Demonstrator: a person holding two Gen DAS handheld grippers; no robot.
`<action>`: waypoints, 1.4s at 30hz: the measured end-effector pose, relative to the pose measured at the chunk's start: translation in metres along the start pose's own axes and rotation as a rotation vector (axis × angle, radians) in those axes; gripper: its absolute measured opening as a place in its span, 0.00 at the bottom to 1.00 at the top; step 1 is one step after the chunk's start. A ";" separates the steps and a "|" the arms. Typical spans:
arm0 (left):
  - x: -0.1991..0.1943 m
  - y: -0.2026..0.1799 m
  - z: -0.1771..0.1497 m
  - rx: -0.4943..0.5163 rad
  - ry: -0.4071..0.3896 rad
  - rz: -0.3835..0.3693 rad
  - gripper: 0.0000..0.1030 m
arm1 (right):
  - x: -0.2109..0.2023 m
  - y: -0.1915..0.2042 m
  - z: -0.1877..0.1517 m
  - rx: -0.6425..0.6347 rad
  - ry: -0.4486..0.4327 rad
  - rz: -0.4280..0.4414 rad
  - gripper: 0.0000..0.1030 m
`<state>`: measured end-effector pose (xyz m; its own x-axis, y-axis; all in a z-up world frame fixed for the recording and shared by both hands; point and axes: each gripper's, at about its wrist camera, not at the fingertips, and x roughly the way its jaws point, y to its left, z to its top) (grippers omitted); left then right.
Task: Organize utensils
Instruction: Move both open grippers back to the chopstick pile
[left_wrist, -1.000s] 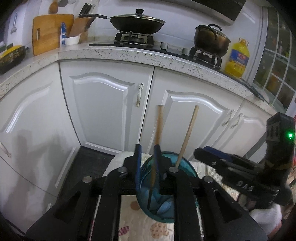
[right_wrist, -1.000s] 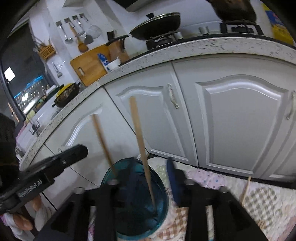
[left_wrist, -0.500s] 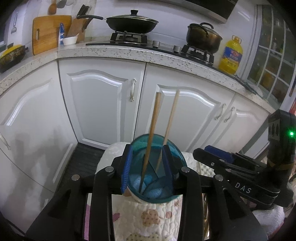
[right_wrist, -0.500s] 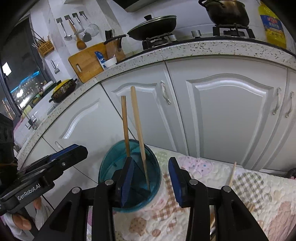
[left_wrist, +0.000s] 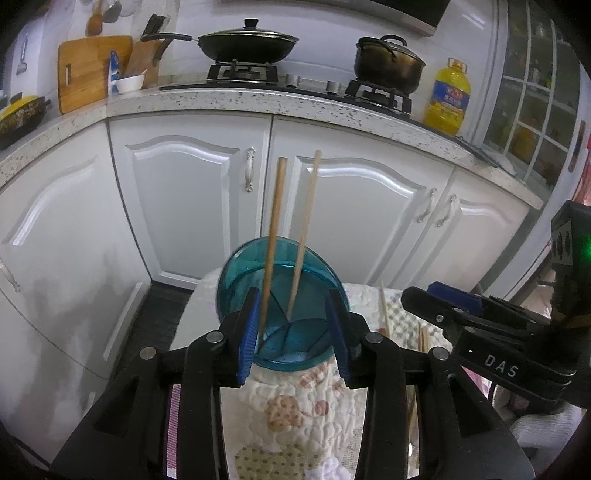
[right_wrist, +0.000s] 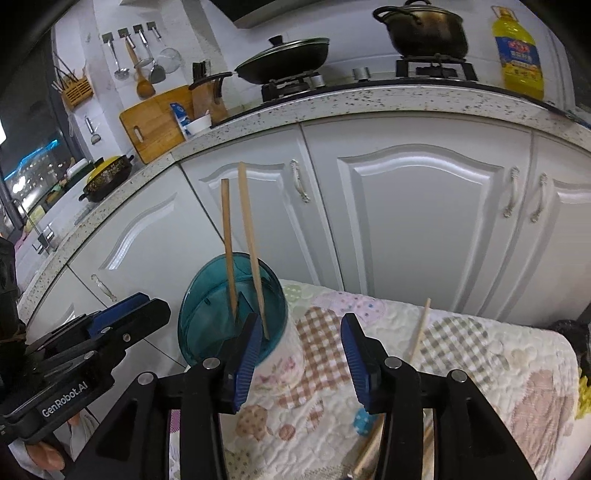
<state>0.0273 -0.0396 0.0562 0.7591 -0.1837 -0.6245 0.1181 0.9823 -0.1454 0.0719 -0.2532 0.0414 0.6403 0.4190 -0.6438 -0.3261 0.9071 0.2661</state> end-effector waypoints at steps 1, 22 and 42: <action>0.000 -0.002 -0.002 0.002 0.002 -0.003 0.34 | -0.003 -0.003 -0.002 0.006 0.001 -0.008 0.42; 0.011 -0.045 -0.035 0.059 0.101 -0.115 0.47 | -0.038 -0.105 -0.076 0.221 0.115 -0.154 0.48; 0.068 -0.099 -0.045 0.162 0.222 -0.141 0.47 | 0.028 -0.162 -0.087 0.352 0.241 -0.127 0.18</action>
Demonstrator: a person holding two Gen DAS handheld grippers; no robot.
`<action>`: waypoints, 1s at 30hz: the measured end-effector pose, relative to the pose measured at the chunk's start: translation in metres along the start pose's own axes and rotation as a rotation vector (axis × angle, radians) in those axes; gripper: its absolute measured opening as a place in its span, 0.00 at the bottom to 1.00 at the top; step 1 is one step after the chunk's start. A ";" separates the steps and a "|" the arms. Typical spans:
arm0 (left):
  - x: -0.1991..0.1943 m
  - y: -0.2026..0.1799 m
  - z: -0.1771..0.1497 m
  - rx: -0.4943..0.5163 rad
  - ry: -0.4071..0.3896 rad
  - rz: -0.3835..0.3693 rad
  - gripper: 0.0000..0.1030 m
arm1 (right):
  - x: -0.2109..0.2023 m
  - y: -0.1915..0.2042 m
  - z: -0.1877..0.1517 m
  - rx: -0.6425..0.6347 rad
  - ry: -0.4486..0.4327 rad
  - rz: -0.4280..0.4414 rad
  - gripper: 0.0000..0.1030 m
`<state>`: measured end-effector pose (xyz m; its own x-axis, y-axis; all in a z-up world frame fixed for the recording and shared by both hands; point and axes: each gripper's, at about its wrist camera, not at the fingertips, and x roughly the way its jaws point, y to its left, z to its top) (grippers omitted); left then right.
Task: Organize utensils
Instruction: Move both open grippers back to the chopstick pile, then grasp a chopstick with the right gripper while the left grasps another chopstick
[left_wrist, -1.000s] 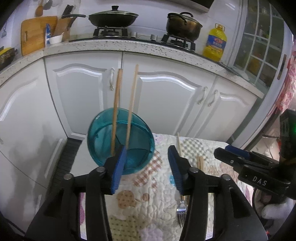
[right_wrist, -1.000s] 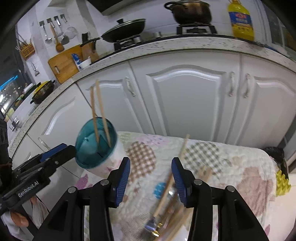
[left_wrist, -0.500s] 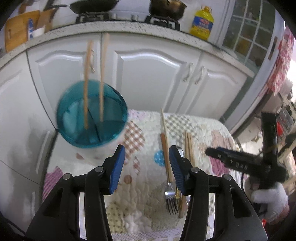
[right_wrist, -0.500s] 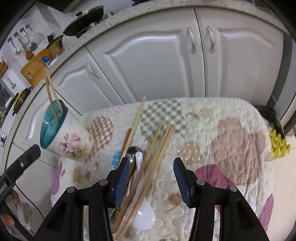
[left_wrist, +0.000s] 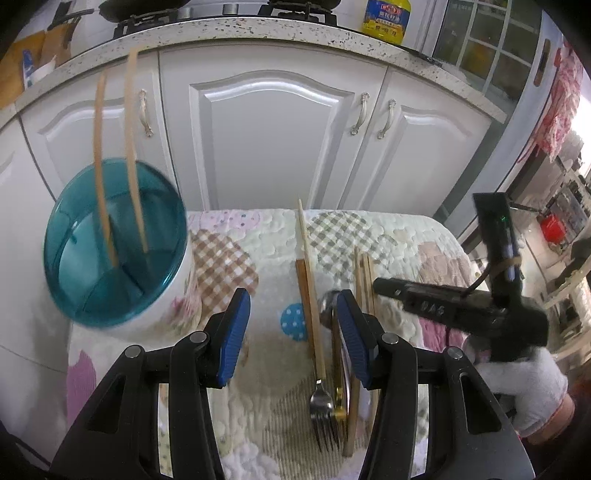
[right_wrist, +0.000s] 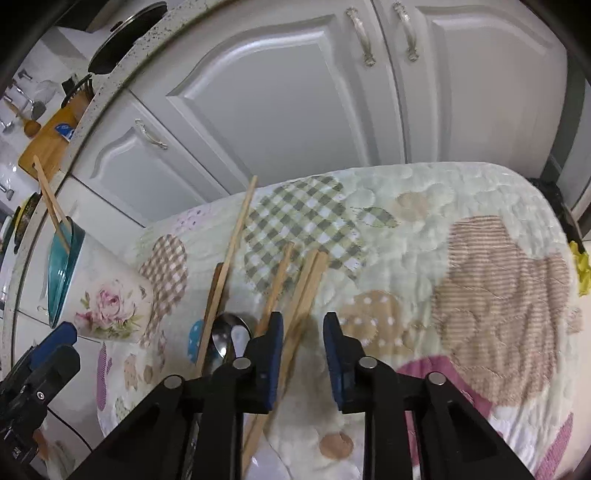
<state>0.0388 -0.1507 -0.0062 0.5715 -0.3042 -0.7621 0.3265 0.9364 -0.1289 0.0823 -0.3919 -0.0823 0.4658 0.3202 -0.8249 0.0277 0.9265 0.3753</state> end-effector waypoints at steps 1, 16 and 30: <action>0.003 -0.002 0.004 0.004 0.002 0.004 0.47 | 0.004 0.003 0.002 -0.013 0.008 -0.009 0.17; 0.024 -0.009 0.037 0.019 0.013 0.021 0.47 | 0.020 -0.020 0.007 0.093 0.071 0.063 0.15; 0.051 -0.026 0.052 0.045 0.072 0.047 0.47 | -0.022 -0.057 -0.006 0.123 0.008 0.069 0.07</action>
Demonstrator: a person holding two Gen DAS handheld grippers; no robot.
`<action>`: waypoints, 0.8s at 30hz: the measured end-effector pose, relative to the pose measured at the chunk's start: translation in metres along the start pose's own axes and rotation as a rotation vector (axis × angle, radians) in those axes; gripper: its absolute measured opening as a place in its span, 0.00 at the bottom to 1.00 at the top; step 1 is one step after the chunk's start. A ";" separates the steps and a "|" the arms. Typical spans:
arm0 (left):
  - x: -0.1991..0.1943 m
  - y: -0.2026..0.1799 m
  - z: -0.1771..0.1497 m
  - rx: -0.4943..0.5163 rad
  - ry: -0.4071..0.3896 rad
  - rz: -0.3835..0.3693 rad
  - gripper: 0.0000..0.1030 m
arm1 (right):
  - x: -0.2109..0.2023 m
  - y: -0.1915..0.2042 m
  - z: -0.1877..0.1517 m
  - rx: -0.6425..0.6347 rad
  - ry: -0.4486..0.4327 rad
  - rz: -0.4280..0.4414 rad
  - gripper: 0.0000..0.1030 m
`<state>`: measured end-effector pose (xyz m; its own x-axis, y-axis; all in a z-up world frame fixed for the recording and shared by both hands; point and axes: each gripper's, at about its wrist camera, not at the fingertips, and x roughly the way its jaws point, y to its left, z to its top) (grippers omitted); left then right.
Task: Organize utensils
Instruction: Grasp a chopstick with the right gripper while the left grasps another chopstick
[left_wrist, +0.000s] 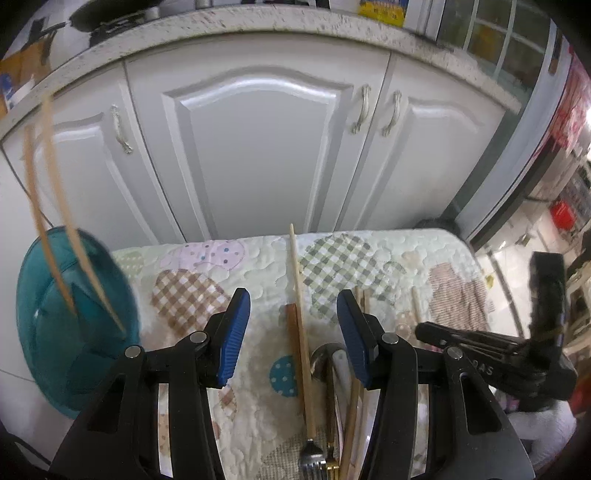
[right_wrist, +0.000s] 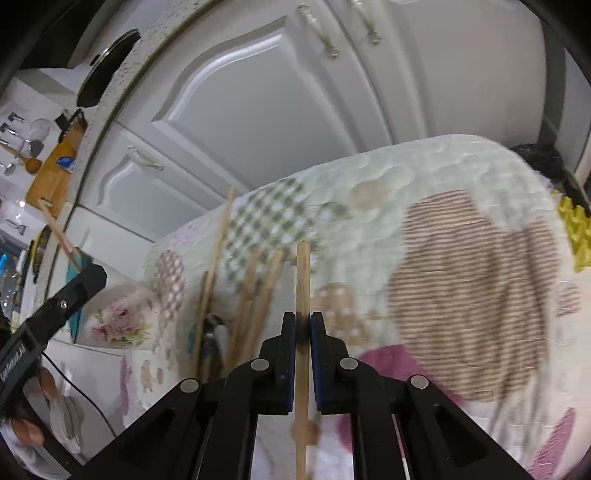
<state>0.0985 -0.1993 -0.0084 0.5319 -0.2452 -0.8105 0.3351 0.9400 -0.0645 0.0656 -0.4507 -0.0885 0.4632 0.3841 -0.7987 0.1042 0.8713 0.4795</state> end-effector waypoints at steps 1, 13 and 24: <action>0.005 -0.002 0.003 0.001 0.012 0.000 0.47 | 0.003 0.000 0.000 -0.004 0.005 -0.019 0.07; 0.095 -0.020 0.035 0.017 0.148 0.109 0.47 | 0.020 -0.001 0.013 -0.042 0.063 -0.066 0.07; 0.149 -0.013 0.046 -0.011 0.233 0.142 0.47 | 0.035 0.012 0.034 -0.088 0.082 -0.067 0.10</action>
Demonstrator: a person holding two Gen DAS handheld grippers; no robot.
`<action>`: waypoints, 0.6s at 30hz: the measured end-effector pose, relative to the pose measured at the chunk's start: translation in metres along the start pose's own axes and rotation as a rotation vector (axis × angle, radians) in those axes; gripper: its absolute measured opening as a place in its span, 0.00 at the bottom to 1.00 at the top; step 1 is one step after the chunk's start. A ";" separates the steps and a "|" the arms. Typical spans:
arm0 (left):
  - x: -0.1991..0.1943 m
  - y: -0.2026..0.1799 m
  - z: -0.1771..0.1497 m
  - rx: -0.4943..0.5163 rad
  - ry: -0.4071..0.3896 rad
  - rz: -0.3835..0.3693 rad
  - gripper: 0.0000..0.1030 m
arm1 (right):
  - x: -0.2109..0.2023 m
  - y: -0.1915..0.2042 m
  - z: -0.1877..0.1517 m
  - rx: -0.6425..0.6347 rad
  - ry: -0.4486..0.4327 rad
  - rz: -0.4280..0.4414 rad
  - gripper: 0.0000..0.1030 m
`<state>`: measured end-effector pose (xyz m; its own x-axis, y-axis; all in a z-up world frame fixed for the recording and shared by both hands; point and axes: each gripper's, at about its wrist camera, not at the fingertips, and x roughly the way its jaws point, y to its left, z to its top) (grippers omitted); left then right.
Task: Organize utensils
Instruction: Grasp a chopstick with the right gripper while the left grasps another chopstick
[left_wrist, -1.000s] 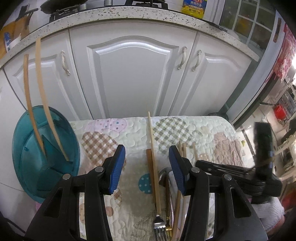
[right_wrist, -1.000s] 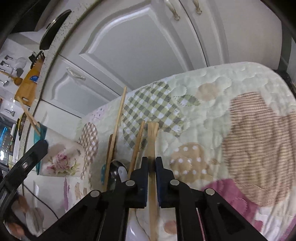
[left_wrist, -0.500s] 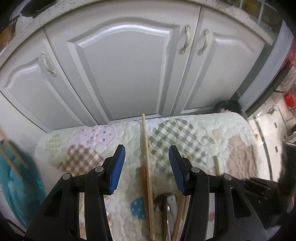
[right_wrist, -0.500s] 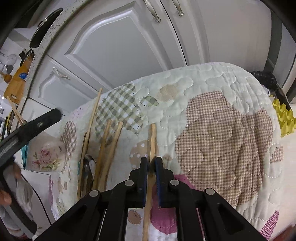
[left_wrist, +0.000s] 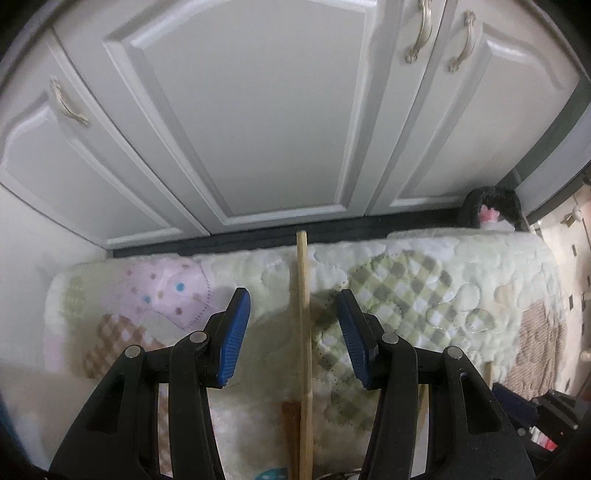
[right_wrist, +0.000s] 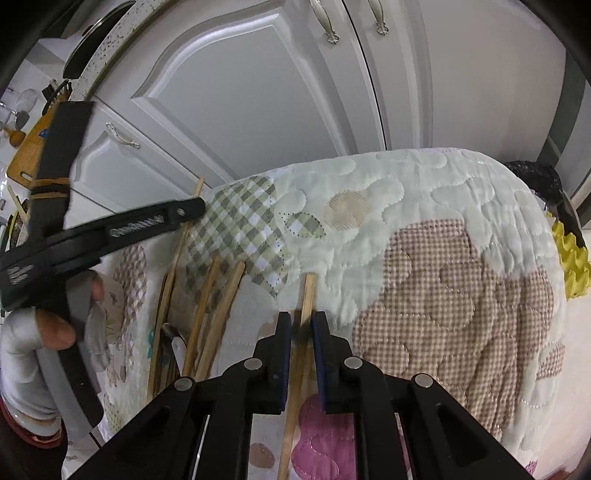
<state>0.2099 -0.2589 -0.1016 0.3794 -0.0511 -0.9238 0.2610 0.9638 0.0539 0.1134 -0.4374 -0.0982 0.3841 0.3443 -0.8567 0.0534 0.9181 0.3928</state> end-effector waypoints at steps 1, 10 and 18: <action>0.000 0.002 -0.001 -0.004 -0.013 -0.010 0.45 | 0.000 0.000 0.002 -0.002 -0.004 0.004 0.10; -0.047 0.008 -0.015 -0.010 -0.097 -0.167 0.04 | -0.004 0.001 0.003 -0.007 -0.053 0.066 0.06; -0.109 0.033 -0.047 -0.038 -0.183 -0.269 0.04 | -0.039 0.010 -0.001 -0.014 -0.121 0.110 0.05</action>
<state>0.1352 -0.2091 -0.0167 0.4553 -0.3477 -0.8196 0.3414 0.9184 -0.2000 0.0977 -0.4414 -0.0609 0.4950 0.4176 -0.7619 -0.0080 0.8791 0.4766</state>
